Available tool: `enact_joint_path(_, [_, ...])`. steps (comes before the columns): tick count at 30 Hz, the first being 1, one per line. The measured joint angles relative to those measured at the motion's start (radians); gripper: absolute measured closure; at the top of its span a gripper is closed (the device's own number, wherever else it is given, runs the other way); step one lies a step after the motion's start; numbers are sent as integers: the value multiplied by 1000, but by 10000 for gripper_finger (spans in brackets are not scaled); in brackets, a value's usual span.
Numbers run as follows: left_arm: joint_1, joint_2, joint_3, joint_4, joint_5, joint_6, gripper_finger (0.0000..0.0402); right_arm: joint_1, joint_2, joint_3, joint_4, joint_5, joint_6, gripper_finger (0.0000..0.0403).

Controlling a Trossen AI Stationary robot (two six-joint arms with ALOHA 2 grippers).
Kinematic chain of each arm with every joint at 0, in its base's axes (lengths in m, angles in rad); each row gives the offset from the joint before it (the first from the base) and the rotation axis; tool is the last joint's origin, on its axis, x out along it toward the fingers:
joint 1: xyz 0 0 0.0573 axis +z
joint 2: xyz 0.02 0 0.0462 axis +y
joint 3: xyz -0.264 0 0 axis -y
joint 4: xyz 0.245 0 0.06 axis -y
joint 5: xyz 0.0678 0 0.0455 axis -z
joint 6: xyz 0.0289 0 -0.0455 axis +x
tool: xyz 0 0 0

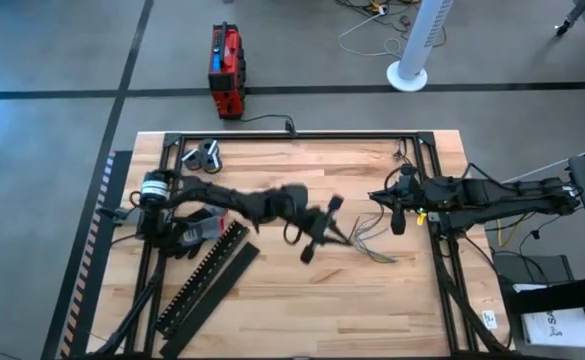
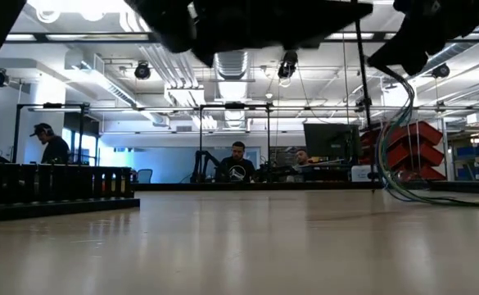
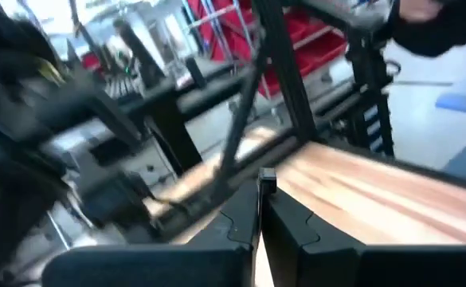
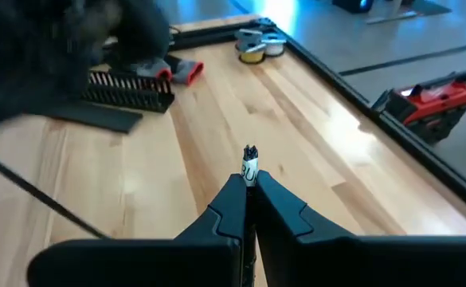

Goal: Ziptie cables
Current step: Wrap the cable wires with the black zip tie

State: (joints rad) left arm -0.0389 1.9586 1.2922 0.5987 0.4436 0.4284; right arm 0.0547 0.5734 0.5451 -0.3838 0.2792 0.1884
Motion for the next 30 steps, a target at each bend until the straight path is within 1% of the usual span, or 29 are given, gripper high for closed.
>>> enact_joint_path(3, [-49,9,-80,59,-41,-42,402,0,12,-26,-1,-17,30,400])
enact_joint_path(5, [-75,10,-122,76,-41,-81,402,0,12,-41,19,-33,38,400])
enact_joint_path(9, [-116,11,-173,80,-42,-138,402,0,16,-82,104,-76,55,400])
enact_joint_path(11, [-130,11,-193,82,-44,-159,402,0,33,-94,161,-78,78,400])
enact_joint_path(13, [-144,11,-215,82,-71,-178,402,0,51,-111,209,-80,98,400])
enact_joint_path(16, [-160,11,-240,82,-125,-184,402,0,107,-130,325,-128,102,400])
enact_joint_path(18, [-165,11,-256,83,-151,-182,402,1,160,-139,400,-154,108,400])
enact_joint_path(20, [-164,11,-272,81,-174,-181,402,1,230,-139,470,-157,109,400])
enact_joint_path(23, [-162,11,-290,83,-187,-180,402,5,357,-141,587,-168,128,400])
enact_joint_path(25, [-163,11,-301,82,-188,-180,402,5,449,-139,694,-201,138,400])
enact_joint_path(28, [-164,11,-311,82,-189,-181,402,4,579,-124,820,-203,149,400])
enact_joint_path(30, [-164,11,-312,83,-190,-183,402,-3,655,-103,887,-180,145,400])
